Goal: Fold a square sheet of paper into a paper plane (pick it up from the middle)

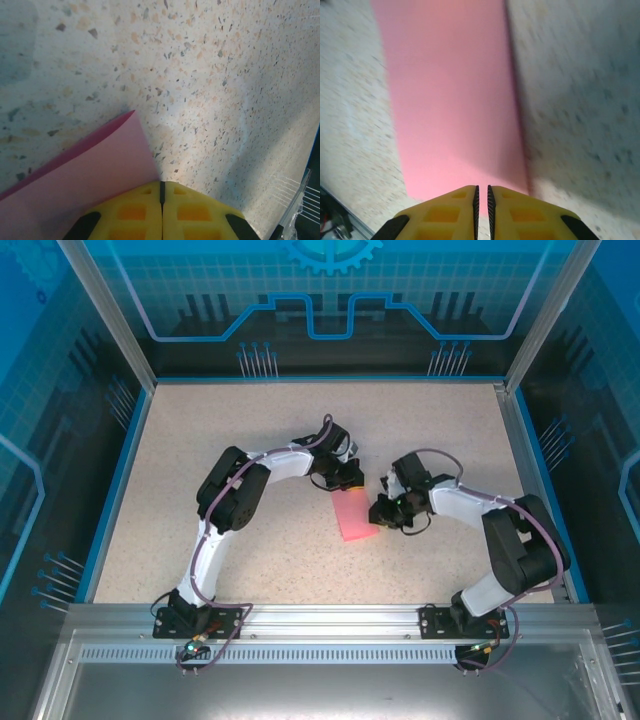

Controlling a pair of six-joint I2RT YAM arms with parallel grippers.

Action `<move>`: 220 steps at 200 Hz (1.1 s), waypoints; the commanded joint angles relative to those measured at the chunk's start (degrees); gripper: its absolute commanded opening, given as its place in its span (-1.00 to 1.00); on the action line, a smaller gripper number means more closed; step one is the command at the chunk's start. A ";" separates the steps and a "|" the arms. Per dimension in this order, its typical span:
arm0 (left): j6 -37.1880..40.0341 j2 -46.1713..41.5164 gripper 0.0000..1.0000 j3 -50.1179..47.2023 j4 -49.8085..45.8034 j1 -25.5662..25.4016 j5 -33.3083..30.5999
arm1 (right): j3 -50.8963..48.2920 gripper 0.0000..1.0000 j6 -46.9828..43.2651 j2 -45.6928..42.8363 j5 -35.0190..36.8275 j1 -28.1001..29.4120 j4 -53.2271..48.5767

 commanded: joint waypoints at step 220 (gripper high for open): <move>3.00 3.03 -0.87 0.04 -6.41 0.99 -6.17 | -7.70 -0.69 -2.36 3.44 -0.18 -1.85 -2.53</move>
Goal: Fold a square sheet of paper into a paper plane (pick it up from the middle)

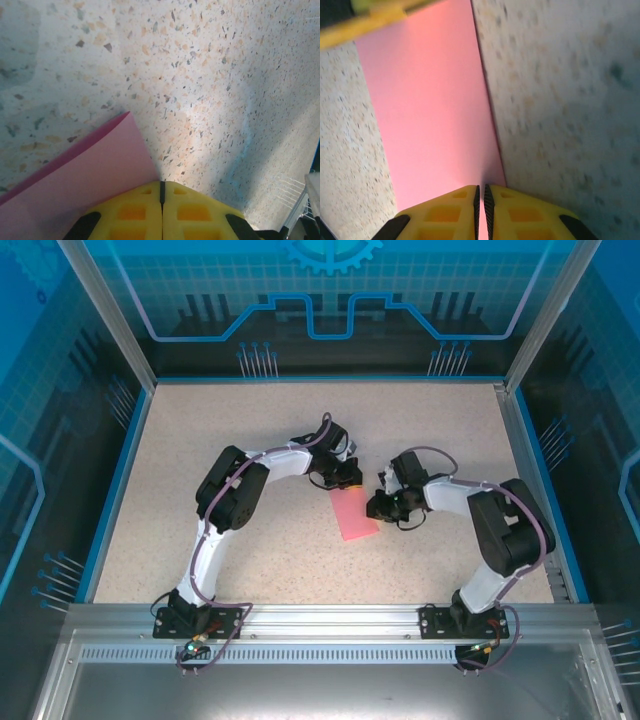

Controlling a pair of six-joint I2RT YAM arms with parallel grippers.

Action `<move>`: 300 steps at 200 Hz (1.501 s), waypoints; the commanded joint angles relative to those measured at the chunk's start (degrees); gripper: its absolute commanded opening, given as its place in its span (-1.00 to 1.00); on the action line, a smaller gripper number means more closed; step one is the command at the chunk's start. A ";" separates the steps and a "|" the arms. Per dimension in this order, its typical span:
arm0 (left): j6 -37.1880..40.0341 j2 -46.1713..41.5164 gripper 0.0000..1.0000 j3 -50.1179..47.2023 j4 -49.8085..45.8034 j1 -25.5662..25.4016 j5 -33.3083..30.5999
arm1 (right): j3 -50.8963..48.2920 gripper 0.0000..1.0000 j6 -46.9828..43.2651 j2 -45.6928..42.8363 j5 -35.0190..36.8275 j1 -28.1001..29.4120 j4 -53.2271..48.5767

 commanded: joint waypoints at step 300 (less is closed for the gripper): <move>3.42 4.96 -0.82 8.14 -8.22 0.39 -1.83 | 7.17 -0.71 0.74 7.28 1.50 2.91 -10.36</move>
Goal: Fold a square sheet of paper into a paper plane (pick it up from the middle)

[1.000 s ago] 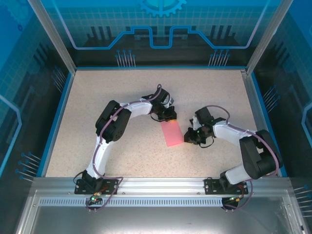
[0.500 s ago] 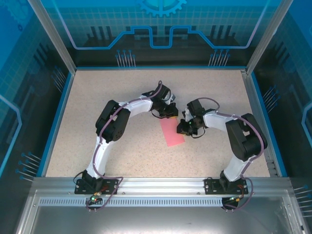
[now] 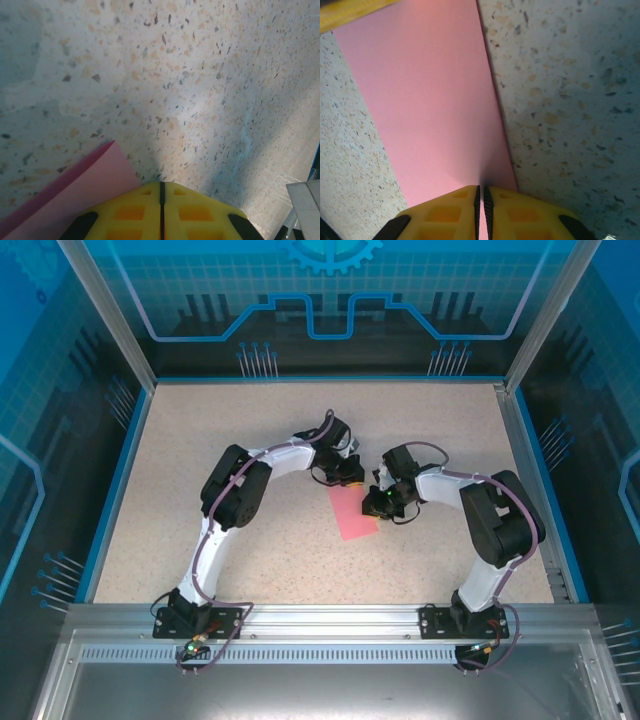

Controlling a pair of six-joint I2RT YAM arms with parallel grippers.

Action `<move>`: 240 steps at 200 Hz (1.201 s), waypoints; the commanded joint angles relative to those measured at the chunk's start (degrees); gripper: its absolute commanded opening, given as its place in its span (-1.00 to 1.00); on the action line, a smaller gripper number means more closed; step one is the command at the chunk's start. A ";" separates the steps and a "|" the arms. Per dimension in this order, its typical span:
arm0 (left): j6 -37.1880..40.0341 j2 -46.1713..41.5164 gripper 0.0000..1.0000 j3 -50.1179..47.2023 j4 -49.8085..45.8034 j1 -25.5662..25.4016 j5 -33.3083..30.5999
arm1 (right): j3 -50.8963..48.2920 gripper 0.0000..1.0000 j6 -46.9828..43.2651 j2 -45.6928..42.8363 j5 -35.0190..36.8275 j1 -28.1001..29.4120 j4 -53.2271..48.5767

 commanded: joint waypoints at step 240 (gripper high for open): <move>4.18 -10.27 -0.47 3.79 -10.35 9.71 -14.68 | -1.86 -0.66 6.36 -0.96 5.54 11.55 -5.38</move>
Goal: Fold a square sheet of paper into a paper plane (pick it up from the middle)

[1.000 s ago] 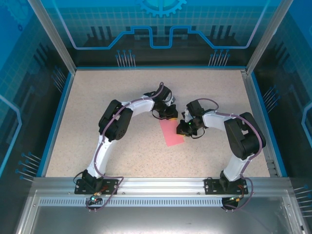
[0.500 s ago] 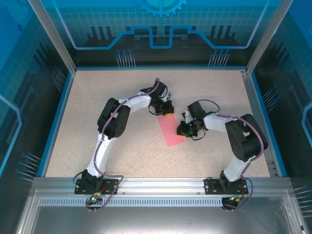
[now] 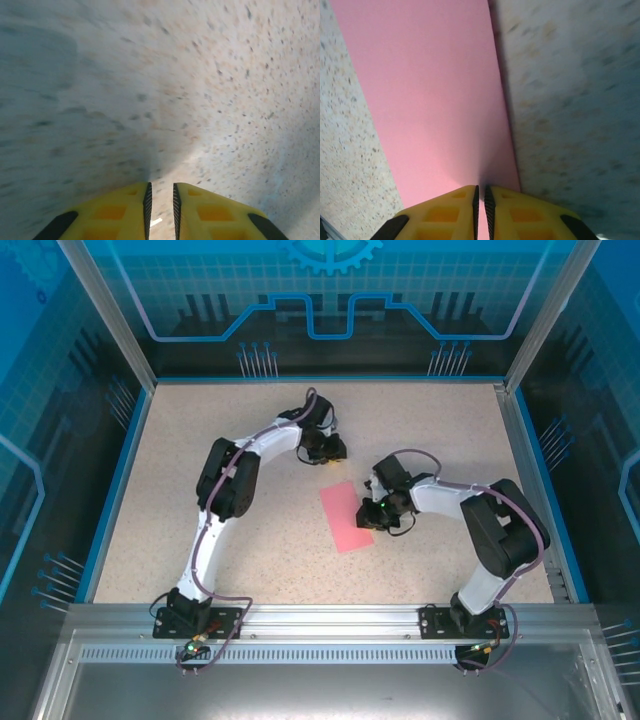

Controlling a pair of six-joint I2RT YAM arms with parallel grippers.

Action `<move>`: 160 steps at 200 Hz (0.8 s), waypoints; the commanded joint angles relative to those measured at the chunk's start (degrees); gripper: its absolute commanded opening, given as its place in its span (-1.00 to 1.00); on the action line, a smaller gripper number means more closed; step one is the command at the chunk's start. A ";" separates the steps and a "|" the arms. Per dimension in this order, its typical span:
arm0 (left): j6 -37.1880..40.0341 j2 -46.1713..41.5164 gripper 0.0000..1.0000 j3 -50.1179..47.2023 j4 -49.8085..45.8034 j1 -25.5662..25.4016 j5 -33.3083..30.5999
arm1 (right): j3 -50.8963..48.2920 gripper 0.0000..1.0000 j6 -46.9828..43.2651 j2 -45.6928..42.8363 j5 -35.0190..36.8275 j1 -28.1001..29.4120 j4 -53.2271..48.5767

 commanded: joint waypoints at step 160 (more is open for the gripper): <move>-15.41 -57.71 0.71 -59.43 8.11 10.66 -11.58 | 17.25 -0.25 5.05 7.88 19.59 21.72 -15.11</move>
